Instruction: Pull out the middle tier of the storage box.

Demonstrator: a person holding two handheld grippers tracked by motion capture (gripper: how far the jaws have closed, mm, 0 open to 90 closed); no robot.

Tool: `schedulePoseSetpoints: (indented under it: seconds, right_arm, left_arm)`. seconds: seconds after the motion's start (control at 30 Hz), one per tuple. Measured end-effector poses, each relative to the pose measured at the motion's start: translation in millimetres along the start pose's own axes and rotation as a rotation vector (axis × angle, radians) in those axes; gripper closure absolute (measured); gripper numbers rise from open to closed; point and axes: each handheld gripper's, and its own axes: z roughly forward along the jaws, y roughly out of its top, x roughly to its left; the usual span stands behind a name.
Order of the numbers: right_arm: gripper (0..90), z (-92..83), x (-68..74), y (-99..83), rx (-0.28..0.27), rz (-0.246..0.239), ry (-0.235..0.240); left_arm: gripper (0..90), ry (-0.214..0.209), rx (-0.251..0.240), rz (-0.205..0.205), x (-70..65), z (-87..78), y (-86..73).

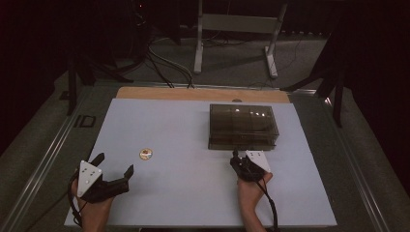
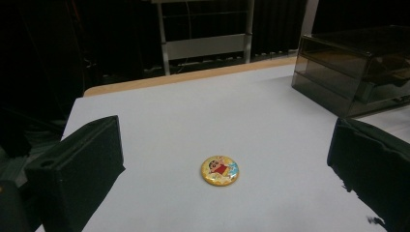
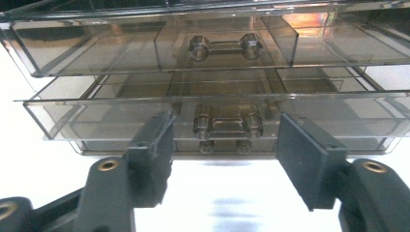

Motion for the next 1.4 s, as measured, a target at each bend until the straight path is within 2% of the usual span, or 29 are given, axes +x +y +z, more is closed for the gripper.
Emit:
schedulePoseSetpoints:
  seconds: [0.1,0.13,0.17,0.23,0.33,0.4,0.53,0.73,0.8,1.0,1.4]
  right_arm:
    - [33.7,-1.2,-3.9,0.4,0.021,0.022,0.039]
    - [33.7,-1.2,-3.9,0.4,0.021,0.022,0.039]
    - [29.4,-1.5,-7.0,0.7,0.040,0.035,0.061]
    - [27.6,-2.0,-10.3,1.3,0.050,0.059,0.085]
    - [14.2,-1.7,-12.9,2.3,0.082,0.075,0.100]
    - [8.4,-0.7,-15.9,2.9,0.113,0.093,0.126]
    - [0.0,0.3,-20.3,4.0,0.161,0.087,0.171]
    - [0.0,-3.3,-24.3,8.2,0.178,0.082,0.212]
    - [0.0,-2.1,-25.9,9.2,0.208,0.076,0.236]
    - [0.0,-3.5,-30.5,11.4,0.249,0.060,0.277]
    - [0.0,-6.6,-38.1,24.0,0.329,0.001,0.357]
  left_arm:
    - [0.7,0.000,0.001,-0.001,0.3,0.1,-0.1]
    - [0.7,0.000,0.001,-0.001,0.3,0.1,-0.1]
    - [0.7,-0.001,0.000,-0.001,0.1,0.0,0.0]
    - [0.7,-0.002,0.000,-0.001,-0.3,0.0,0.1]
    - [0.7,-0.002,0.000,0.000,-1.1,-0.2,0.2]
    - [0.7,-0.003,-0.001,-0.001,-1.3,-0.2,0.2]
    - [0.7,-0.003,0.001,0.000,-1.5,0.0,0.2]
    - [0.7,-0.005,0.002,-0.001,-1.4,-0.1,0.1]
    - [0.7,-0.008,0.005,-0.003,-1.2,0.2,-0.1]
    - [0.7,-0.008,0.008,-0.003,-1.6,0.5,-0.2]
    - [0.7,-0.009,0.006,-0.006,-1.3,0.3,-0.2]
